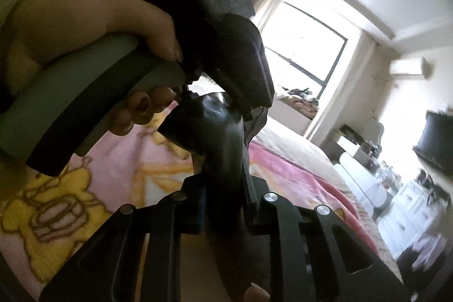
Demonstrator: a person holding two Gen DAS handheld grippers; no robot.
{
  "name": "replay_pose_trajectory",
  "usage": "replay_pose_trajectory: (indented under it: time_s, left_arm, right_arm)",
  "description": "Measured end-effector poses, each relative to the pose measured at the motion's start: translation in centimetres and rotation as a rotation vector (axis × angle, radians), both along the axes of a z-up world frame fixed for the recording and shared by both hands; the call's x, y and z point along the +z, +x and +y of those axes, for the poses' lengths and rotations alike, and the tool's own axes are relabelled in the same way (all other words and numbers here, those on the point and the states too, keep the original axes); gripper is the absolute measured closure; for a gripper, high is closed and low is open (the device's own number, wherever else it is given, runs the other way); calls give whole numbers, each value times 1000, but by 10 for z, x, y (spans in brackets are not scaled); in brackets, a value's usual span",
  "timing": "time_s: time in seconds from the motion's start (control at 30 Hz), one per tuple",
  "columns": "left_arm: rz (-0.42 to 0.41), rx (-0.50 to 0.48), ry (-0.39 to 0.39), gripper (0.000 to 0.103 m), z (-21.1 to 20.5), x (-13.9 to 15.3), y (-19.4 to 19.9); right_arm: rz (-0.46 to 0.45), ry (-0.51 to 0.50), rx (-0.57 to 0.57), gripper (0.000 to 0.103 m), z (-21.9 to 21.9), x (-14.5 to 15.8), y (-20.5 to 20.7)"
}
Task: Fold large clothes
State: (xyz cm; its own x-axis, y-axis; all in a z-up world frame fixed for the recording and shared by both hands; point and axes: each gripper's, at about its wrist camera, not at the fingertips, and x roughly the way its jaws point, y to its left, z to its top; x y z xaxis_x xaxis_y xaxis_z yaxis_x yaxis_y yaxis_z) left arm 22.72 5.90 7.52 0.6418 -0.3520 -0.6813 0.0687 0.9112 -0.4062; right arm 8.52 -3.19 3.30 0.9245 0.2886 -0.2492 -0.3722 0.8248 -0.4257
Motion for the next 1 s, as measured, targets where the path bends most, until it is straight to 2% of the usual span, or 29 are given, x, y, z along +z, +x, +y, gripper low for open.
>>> replay_pose_trajectory:
  time_s: [0.23,0.47,0.73,1.0]
  left_arm:
    - [-53,-88,120,61,-90,30,4]
    - [-26,-153,228,59,-160,18,12]
    - [10,-207,262,59,-206,-2,21]
    - [47,-231,240,59,-230,-17,29]
  right_arm:
    - [36,152,-96,86,-80,18,8]
    - [149,295,-141,86,-132,5,18]
    - [239,400,-177,86,-170,-21,20]
    - [327,488,-210,86,-197,-41,26]
